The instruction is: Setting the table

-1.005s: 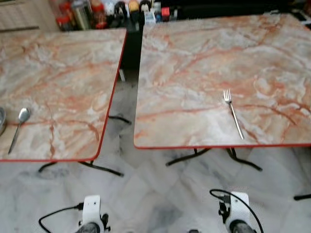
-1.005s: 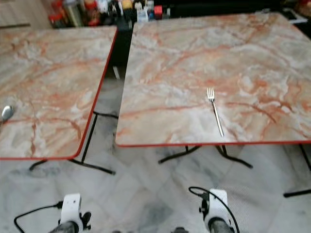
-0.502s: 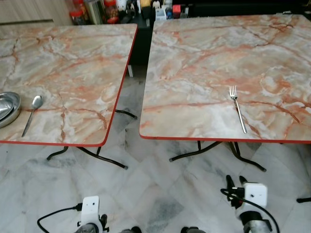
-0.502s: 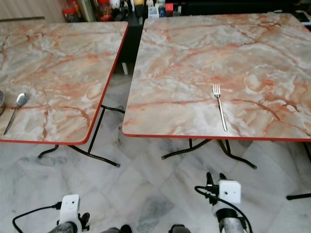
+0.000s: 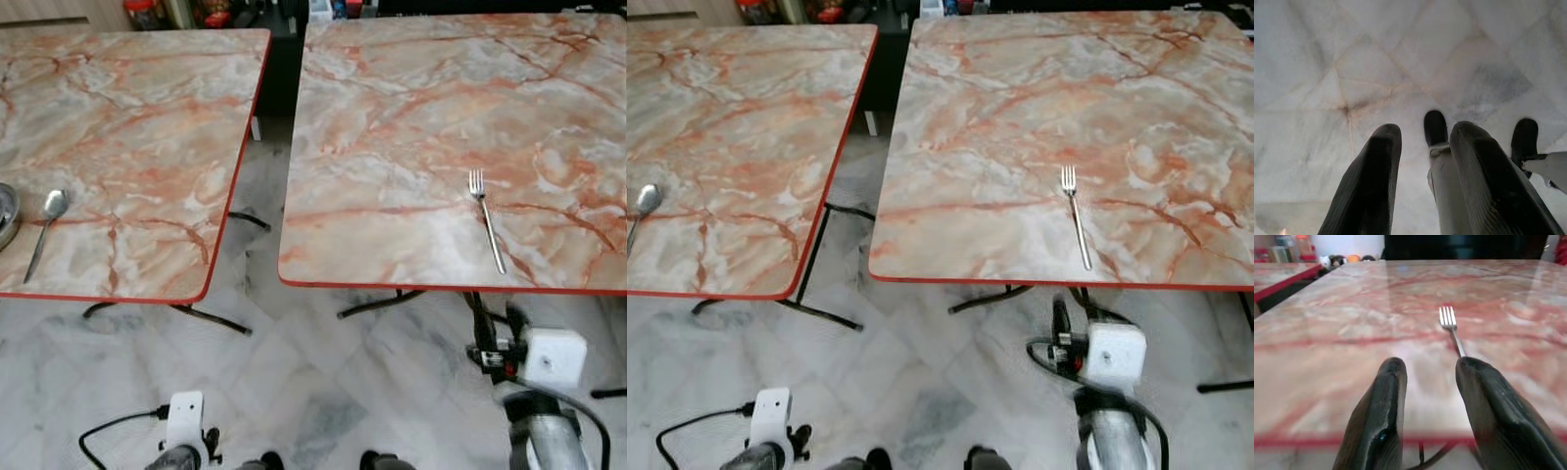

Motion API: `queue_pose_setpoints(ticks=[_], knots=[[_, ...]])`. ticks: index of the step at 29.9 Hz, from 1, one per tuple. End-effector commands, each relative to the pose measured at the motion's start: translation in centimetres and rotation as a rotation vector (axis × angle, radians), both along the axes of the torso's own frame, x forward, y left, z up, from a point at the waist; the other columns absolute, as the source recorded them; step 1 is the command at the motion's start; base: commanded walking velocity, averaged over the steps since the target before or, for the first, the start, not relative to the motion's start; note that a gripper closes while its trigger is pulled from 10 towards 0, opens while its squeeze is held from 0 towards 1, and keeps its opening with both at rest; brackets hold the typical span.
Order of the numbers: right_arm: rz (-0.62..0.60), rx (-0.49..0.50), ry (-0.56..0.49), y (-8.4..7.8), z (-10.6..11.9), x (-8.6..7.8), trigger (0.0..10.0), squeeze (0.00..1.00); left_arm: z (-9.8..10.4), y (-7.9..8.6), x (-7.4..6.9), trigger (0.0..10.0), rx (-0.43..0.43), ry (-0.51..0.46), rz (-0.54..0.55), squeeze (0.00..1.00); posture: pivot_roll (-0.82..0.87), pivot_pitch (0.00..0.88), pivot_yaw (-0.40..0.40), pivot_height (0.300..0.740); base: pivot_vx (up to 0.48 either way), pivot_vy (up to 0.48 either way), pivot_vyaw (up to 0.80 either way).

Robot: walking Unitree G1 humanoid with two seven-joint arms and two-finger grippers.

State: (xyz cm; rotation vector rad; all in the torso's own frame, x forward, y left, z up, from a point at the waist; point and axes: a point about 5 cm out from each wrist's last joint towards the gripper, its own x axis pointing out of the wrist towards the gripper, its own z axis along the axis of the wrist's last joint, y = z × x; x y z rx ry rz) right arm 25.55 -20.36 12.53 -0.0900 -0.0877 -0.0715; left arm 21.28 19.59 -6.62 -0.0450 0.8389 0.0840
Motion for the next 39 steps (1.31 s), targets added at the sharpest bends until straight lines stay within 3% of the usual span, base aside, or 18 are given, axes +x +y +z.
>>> queue_pose_setpoints(ticks=[1, 3, 4, 8, 14, 28, 39], knots=[[-0.06, -0.017, 0.086, -0.8, -0.7, 1.7, 10.0, 0.0, -0.7, 0.3, -1.3, 10.0, 0.012, 0.053, -0.001, 0.0, -0.12, 0.157, 0.061, 0.74, 0.0, 0.0, 0.0], [-0.069, -0.021, 0.088, -0.9, -0.3, 2.6, 10.0, 0.0, -0.7, 0.3, -1.3, 10.0, 0.013, 0.052, -0.003, 0.0, -0.12, 0.156, 0.056, 0.74, 0.0, 0.0, 0.0], [-0.072, -0.018, 0.074, -0.9, 0.7, 4.2, 10.0, 0.0, -0.8, 0.2, -1.4, 10.0, 0.014, 0.052, 0.002, 0.0, -0.11, 0.15, 0.056, 0.74, 0.307, 0.0, 0.0], [-0.084, -0.053, 0.072, -1.1, 1.8, 5.8, 10.0, 0.0, -0.9, 0.2, -1.6, 10.0, 0.017, 0.056, 0.007, 0.0, -0.11, 0.145, 0.052, 0.74, 0.32, 0.0, 0.0], [-0.153, -0.008, 0.068, -2.4, 3.0, 7.4, 10.0, 0.0, -1.0, 0.2, -1.8, 10.0, 0.021, 0.062, 0.008, 0.0, -0.1, 0.152, 0.055, 0.74, 0.375, 0.0, -0.27], [-0.128, 0.02, 0.06, -1.2, 2.9, 7.8, 10.0, 0.0, -1.0, 0.2, -1.8, 10.0, 0.017, 0.064, 0.016, 0.0, -0.09, 0.176, 0.064, 0.74, 0.373, 0.0, -0.11], [-0.133, 0.003, 0.113, -1.3, 2.8, 7.0, 10.0, 0.0, -1.0, 0.0, -1.7, 10.0, 0.016, 0.059, 0.016, 0.0, -0.09, 0.186, 0.067, 0.74, 0.0, 0.0, 0.0]])
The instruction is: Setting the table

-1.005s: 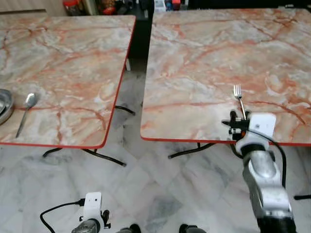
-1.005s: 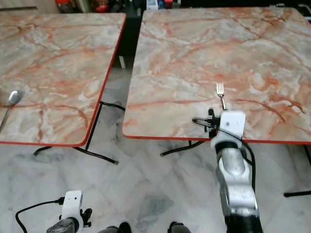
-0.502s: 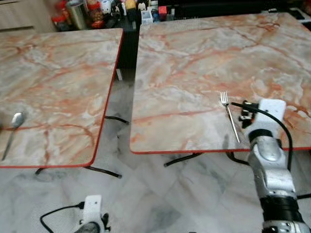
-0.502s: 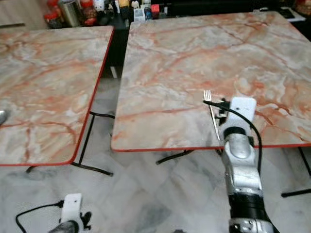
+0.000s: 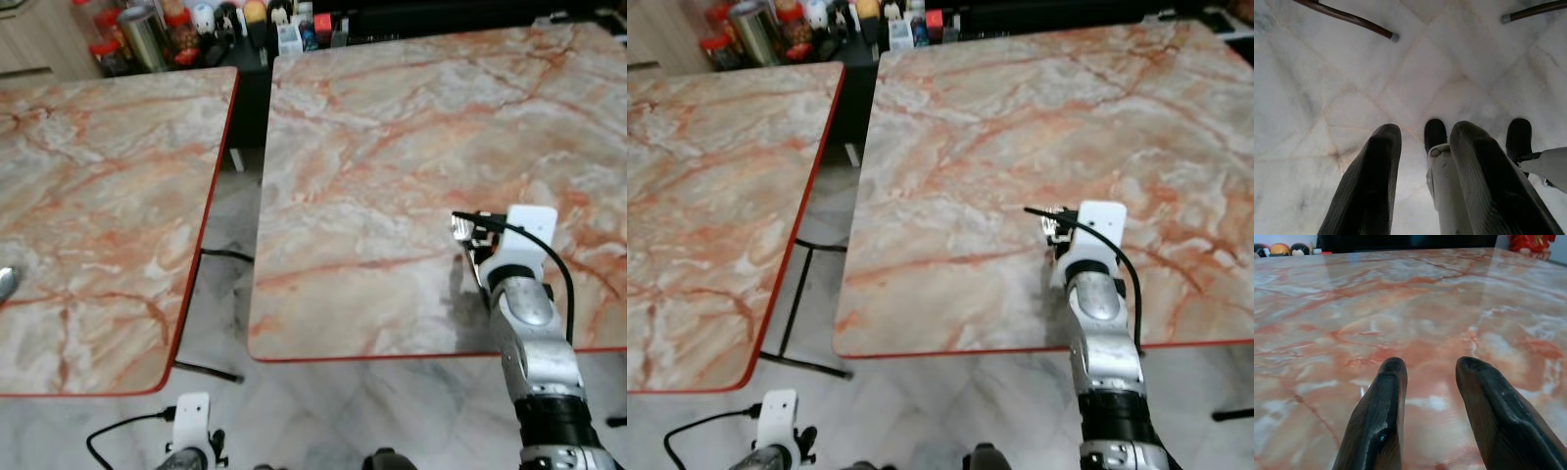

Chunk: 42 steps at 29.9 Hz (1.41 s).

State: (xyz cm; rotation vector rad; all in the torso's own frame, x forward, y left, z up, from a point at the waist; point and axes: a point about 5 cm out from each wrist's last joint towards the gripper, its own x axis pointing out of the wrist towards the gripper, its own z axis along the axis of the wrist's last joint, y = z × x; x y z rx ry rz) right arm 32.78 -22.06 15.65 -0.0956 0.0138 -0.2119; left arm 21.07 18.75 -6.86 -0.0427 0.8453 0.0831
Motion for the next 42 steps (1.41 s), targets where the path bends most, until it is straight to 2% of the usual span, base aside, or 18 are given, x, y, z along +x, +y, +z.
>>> queue_pose_setpoints(ticks=[1, 2, 3, 8, 11, 13, 19, 20, 21, 27, 37, 42], knots=[[0.012, 0.001, 0.019, 0.4, -0.3, -0.3, 10.0, 0.0, -0.7, 0.9, -1.4, 10.0, 0.015, 0.053, 0.017, 0.0, -0.09, 0.186, 0.067, 0.74, 0.0, 0.0, 0.0], [0.012, 0.001, 0.019, 0.4, -0.3, -0.3, 10.0, 0.0, -0.7, 0.9, -1.4, 10.0, 0.015, 0.053, 0.018, 0.0, -0.09, 0.186, 0.067, 0.74, 0.0, 0.0, 0.0], [0.004, 0.025, 0.045, 0.2, -0.3, -0.9, 10.0, 1.0, -0.9, 0.8, -1.7, 10.0, 0.015, 0.064, 0.02, 0.0, -0.09, 0.194, 0.07, 0.74, 0.0, 0.0, 0.0], [-0.037, 0.045, 0.094, -0.3, 0.0, -1.6, 10.0, 1.0, -1.2, 0.6, -2.2, 10.0, 0.008, 0.089, 0.02, 0.0, -0.1, 0.197, 0.072, 0.74, 0.0, 0.0, 0.0], [-0.019, 0.05, 0.116, 0.2, 0.1, -1.8, 10.0, 1.0, -1.4, 0.3, -2.6, 10.0, 0.005, 0.103, 0.017, 0.0, -0.1, 0.197, 0.071, 0.74, 0.0, 0.0, 0.0], [-0.027, 0.061, 0.136, 0.2, 0.0, -1.9, 10.0, 1.0, -1.8, 0.0, -3.3, 10.0, 0.0, 0.122, 0.019, 0.0, -0.1, 0.196, 0.069, 0.74, 0.0, 0.0, 0.0], [0.011, 0.081, 0.179, 0.8, 0.1, -1.9, 10.0, 0.99, -2.1, -0.1, -3.9, 10.0, -0.001, 0.134, 0.019, 0.0, -0.1, 0.193, 0.067, 0.74, 0.0, 0.0, 0.0], [0.019, 0.07, 0.189, 0.9, 0.1, -1.8, 10.0, 0.25, -2.1, -0.1, -3.9, 10.0, 0.0, 0.135, 0.019, 0.0, -0.1, 0.193, 0.067, 0.74, 0.0, 0.0, 0.0], [0.022, 0.068, 0.199, 0.9, 0.0, -1.8, 10.0, 0.0, -2.1, -0.2, -3.8, 10.0, -0.001, 0.132, 0.017, 0.0, -0.1, 0.19, 0.066, 0.74, 0.0, 0.0, 0.0], [-0.016, 0.074, 0.227, 0.3, -0.2, -1.7, 10.0, 0.0, -1.9, -0.2, -3.6, 10.0, -0.004, 0.125, 0.014, 0.0, -0.1, 0.18, 0.064, 0.74, 0.0, 0.0, 0.0], [-0.069, 0.064, 0.213, -1.1, 0.4, -1.6, 10.0, 0.0, -1.9, -0.1, -3.6, 10.0, -0.009, 0.123, 0.011, 0.0, -0.09, 0.173, 0.063, 0.74, 0.0, 0.0, 0.0], [-0.079, 0.088, 0.255, -1.6, -0.5, -1.9, 10.0, 0.0, -1.9, 0.0, -3.5, 10.0, -0.006, 0.122, 0.012, 0.0, -0.09, 0.185, 0.065, 0.74, 0.0, 0.0, 0.0]])
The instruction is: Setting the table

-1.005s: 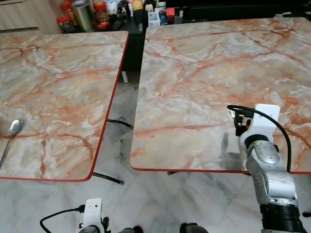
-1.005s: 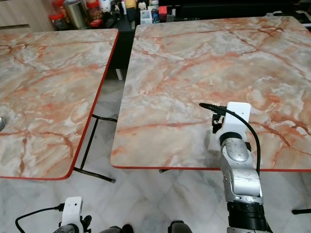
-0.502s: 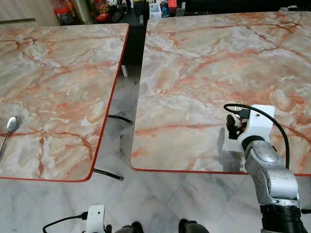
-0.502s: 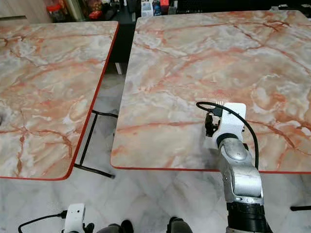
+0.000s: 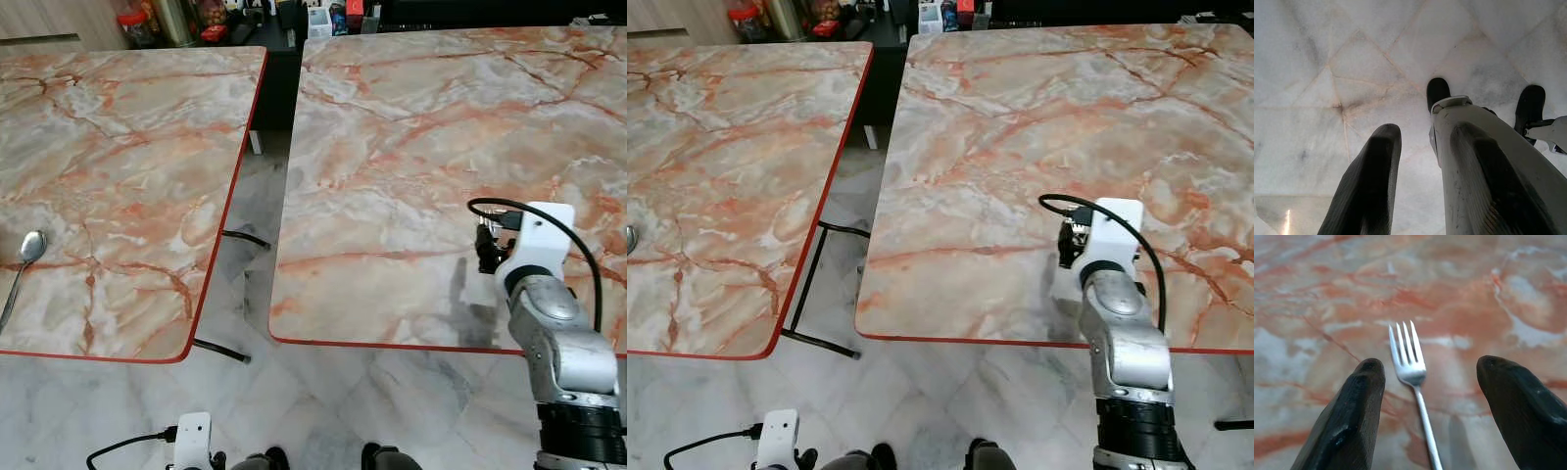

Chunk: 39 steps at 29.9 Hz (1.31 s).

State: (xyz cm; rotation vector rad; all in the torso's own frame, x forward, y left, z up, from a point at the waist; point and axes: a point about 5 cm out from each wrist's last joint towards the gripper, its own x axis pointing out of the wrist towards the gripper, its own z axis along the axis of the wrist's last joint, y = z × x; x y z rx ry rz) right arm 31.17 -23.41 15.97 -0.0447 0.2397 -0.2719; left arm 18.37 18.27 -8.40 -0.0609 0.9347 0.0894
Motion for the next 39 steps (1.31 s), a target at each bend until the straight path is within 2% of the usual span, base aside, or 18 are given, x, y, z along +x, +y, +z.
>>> queue_pose_setpoints(ticks=[1, 8, 19, 20, 24, 25, 39], knots=[[-0.007, 0.016, 0.041, -0.3, -0.9, -0.3, 10.0, 0.0, -0.4, 0.5, -0.8, 10.0, 0.011, 0.033, -0.001, 0.0, -0.09, 0.188, 0.066, 0.74, 0.0, 0.0, 0.0], [-0.004, 0.066, 0.081, -0.4, -2.6, -0.7, 10.0, 0.0, -0.4, 0.5, -0.9, 10.0, 0.011, 0.036, 0.003, 0.0, -0.09, 0.2, 0.07, 0.74, 0.0, 0.0, 0.0], [-0.008, 0.077, 0.097, -0.3, -3.5, -0.8, 10.0, 0.0, -0.3, 0.6, -0.7, 10.0, 0.013, 0.036, 0.002, 0.0, -0.08, 0.21, 0.077, 0.74, 0.0, 0.0, 0.0], [-0.006, 0.077, 0.098, -0.3, -3.5, -0.8, 7.5, 0.0, -0.3, 0.6, -0.7, 10.0, 0.011, 0.037, 0.002, 0.0, -0.08, 0.211, 0.078, 0.74, 0.0, 0.0, 0.0], [-0.003, 0.076, 0.098, -0.3, -3.5, -0.8, 7.5, 0.0, -0.3, 0.6, -0.7, 10.0, 0.009, 0.037, 0.002, 0.0, -0.08, 0.211, 0.078, 0.74, 0.0, 0.0, 0.0], [-0.003, 0.072, 0.1, -0.3, -3.6, -0.8, 0.0, 0.0, -0.3, 0.6, -0.7, 10.0, 0.006, 0.038, 0.001, 0.0, -0.09, 0.211, 0.078, 0.74, 0.0, 0.0, 0.0], [0.009, 0.052, 0.097, -0.3, -3.4, -0.7, 0.0, 0.0, -0.4, 0.5, -0.8, 10.0, -0.008, 0.046, -0.003, 0.0, -0.09, 0.21, 0.076, 0.74, 0.0, 0.0, 0.0]])
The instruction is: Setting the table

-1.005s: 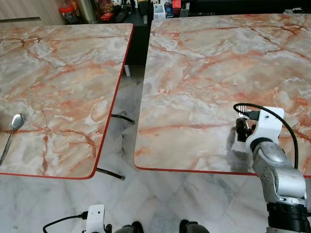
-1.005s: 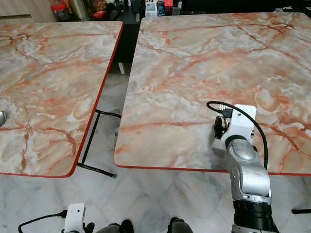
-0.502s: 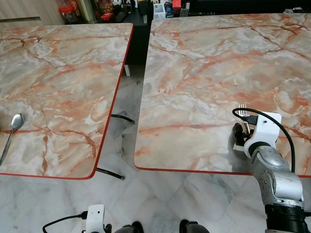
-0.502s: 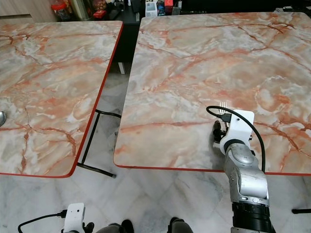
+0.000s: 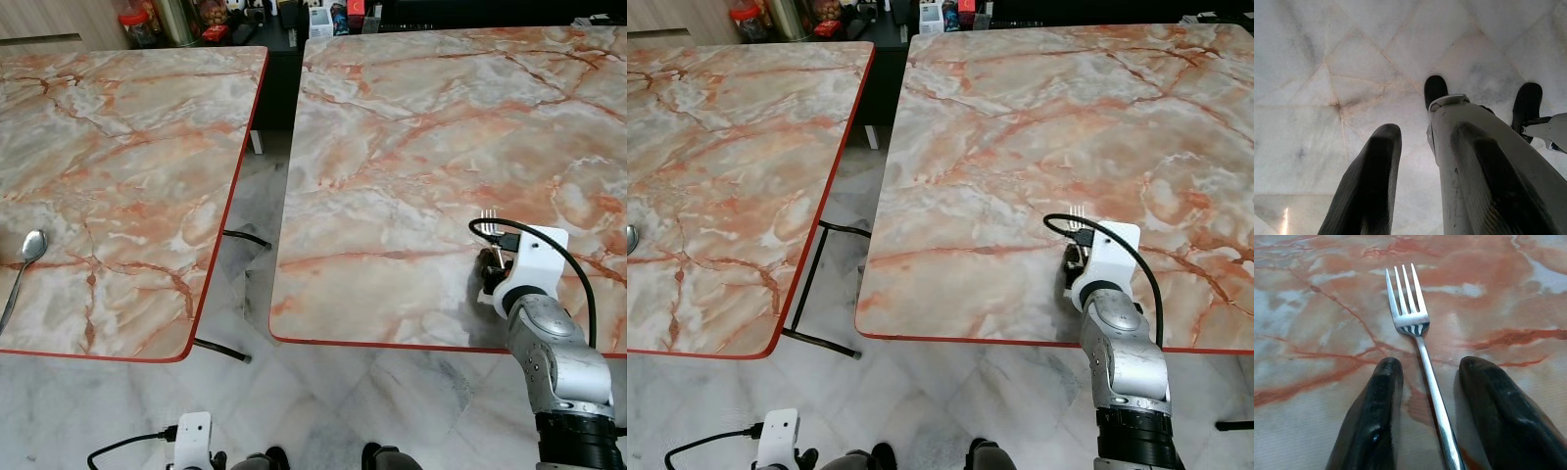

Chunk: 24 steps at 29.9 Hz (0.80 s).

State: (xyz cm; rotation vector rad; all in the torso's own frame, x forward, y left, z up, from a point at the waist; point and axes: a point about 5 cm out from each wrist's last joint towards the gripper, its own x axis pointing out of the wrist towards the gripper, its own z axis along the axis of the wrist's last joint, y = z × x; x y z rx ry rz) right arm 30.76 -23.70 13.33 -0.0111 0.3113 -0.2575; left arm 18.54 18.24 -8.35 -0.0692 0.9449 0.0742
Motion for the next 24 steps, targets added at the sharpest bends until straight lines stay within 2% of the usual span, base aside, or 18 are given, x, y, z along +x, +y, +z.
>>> queue_pose_setpoints(ticks=[1, 24], knots=[[0.003, 0.008, 0.028, 0.1, -0.7, -0.2, 0.0, 0.0, -0.4, 0.5, -0.9, 10.0, 0.006, 0.038, 0.006, 0.0, -0.09, 0.21, 0.076, 0.74, 0.0, 0.0, 0.0], [0.049, 0.018, -0.004, 1.5, -0.4, 0.2, 0.0, 0.0, -0.5, 0.3, -1.0, 10.0, -0.015, 0.055, -0.009, 0.0, -0.09, 0.207, 0.075, 0.74, 0.0, 0.0, 0.0]])
